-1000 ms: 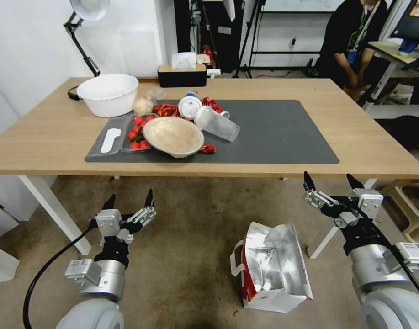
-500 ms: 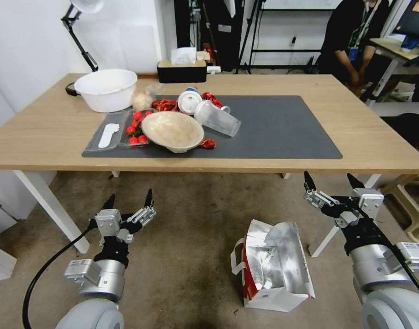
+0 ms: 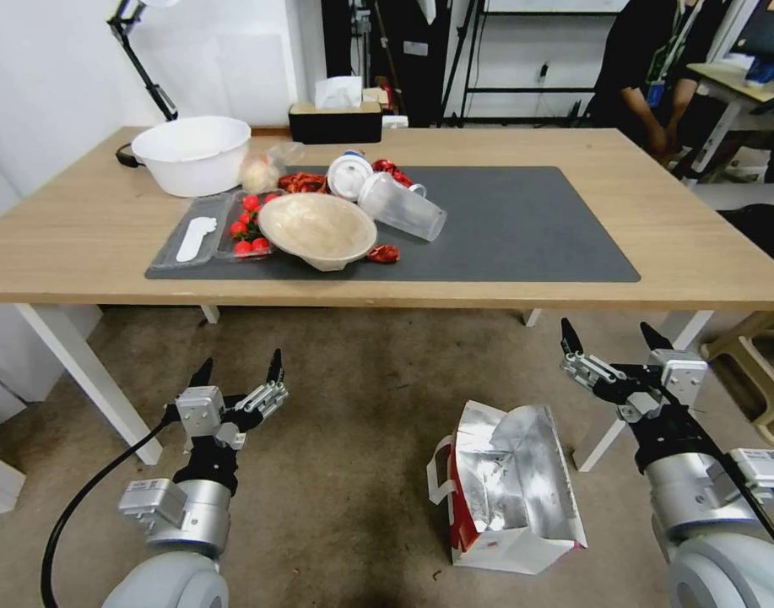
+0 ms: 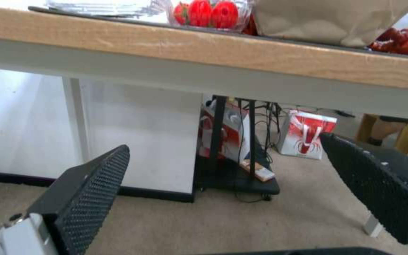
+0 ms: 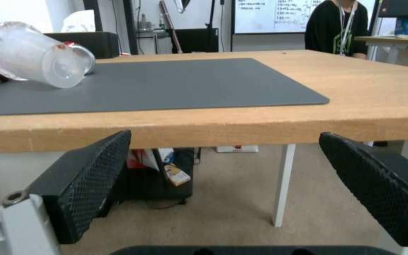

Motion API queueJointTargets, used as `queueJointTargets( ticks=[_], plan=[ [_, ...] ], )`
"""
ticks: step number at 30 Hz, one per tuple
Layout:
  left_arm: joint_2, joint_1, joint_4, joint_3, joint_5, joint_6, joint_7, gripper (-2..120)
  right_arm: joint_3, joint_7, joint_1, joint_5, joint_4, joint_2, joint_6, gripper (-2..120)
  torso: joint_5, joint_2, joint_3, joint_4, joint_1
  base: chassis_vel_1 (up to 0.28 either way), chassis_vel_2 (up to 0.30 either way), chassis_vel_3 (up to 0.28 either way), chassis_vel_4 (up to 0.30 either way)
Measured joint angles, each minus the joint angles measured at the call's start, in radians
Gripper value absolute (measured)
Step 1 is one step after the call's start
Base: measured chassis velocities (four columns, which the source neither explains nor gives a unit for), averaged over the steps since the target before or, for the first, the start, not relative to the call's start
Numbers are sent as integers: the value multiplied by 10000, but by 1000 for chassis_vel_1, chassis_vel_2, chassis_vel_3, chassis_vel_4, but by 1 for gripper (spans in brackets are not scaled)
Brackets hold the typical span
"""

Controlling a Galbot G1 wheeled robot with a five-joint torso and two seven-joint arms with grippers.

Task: Pick up the food delivery bag from the floor and place it on the table.

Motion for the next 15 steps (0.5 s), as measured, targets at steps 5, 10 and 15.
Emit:
queueJointTargets(
  ticks=[5,10,15],
  plan=[
    [-4,-10,0,0,0,0,0,100,0,3,-19,-5,-4,1,1,100,0,-170,-104,0,-65,0,0,0,0],
    [-5,-33,18,3,0,10,4,100,5,5,-11,-7,-32,-12,1,100,0,-503,-312,0,-193,0,0,0,0],
    [0,-38,30,-3,0,13,7,100,2,5,-4,-15,-50,-15,3,100,0,-801,-492,0,-309,0,0,0,0]
  ],
)
